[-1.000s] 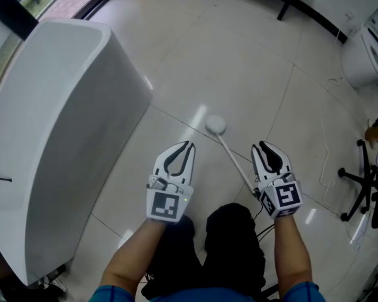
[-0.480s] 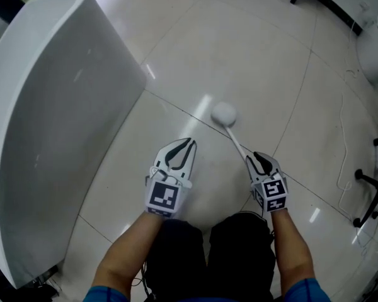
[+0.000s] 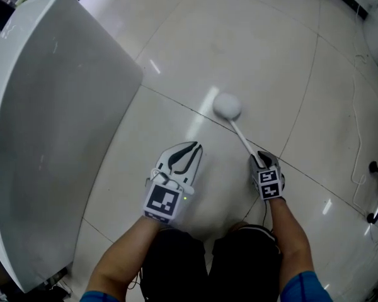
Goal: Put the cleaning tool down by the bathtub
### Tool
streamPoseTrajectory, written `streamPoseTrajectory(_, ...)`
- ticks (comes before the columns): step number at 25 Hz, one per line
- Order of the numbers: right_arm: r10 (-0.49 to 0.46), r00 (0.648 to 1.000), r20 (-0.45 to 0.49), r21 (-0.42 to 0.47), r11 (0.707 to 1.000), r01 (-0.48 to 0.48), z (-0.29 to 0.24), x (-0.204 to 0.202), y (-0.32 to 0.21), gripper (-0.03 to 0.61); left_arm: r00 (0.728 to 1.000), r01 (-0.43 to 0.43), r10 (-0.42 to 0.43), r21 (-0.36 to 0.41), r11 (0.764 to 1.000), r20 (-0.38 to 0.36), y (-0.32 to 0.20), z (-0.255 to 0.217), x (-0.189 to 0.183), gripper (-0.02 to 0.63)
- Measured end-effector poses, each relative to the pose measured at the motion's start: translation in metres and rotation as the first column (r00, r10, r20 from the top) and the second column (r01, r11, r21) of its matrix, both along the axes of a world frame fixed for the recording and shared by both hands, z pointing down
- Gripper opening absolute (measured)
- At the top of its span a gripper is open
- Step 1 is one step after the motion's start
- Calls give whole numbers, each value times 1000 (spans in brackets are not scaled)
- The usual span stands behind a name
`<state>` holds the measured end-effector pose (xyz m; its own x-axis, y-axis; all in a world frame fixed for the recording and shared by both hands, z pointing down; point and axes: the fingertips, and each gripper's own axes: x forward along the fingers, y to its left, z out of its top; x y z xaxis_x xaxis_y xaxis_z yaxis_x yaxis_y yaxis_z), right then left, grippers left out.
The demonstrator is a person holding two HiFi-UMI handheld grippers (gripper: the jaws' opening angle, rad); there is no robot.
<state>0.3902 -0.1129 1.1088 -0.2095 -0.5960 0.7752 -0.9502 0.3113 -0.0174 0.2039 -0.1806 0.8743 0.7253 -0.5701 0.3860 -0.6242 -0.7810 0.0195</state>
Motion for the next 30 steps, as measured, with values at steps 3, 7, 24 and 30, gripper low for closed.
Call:
streamPoseTrajectory(3,-3,1000,-31,-27,1000,2,25,7,2,144,1000,-4,4,-19,1000,-4,1,5,3,29)
streamPoseTrajectory(7,-35,998,-51,-54,998,32,43,6,7,147,1000,-5,5,-33,999,2,-2,12,5,29)
streamPoseTrajectory(24,20,1000,10,-41,999,-19,8,4,12,101,1000,15,-15,-40,999,14,-2,11,-2,12)
streamPoseTrajectory(30,67,994,87,-7,998,-66,-98,-6,21,100,999,0,3,-76,997,49,26,-35,-10,12)
